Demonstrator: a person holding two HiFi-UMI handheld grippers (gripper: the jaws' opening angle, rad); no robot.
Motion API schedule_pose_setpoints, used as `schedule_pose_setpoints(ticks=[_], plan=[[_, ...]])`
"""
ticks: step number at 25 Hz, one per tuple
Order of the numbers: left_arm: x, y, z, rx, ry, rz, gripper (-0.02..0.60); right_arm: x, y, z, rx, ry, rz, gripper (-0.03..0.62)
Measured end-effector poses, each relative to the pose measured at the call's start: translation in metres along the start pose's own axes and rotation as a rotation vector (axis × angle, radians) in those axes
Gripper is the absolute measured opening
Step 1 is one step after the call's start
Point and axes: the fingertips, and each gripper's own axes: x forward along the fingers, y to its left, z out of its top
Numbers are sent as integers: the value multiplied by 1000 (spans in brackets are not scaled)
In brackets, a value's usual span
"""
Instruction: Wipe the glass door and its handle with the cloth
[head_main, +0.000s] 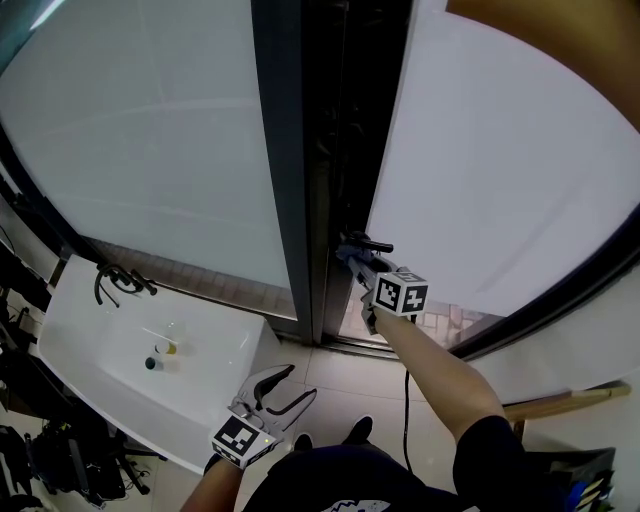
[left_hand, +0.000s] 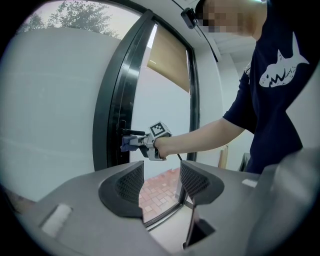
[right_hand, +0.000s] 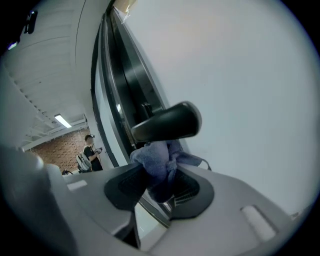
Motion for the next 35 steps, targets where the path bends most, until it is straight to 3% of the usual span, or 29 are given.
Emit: schedule_pose_setpoints(ticks=[4, 8, 14, 20, 24, 35], plan=[[2, 0, 1, -3, 1, -5, 222, -7, 8, 9, 66, -44, 60, 130], [7, -2, -3, 8, 7, -21, 222, 7, 9, 9, 76, -41, 55, 130], [14, -6, 3, 5, 0, -42, 222, 18, -4, 2, 1, 39, 0, 129], [14, -6, 1, 18, -2, -47, 223, -4, -40, -46, -35, 172, -112, 127], [11, -5, 4, 5, -2, -38, 222, 0, -30, -71, -71, 224, -98, 129], [6, 0, -4, -36, 4, 15, 222, 47, -25, -66, 122, 198, -109, 129]])
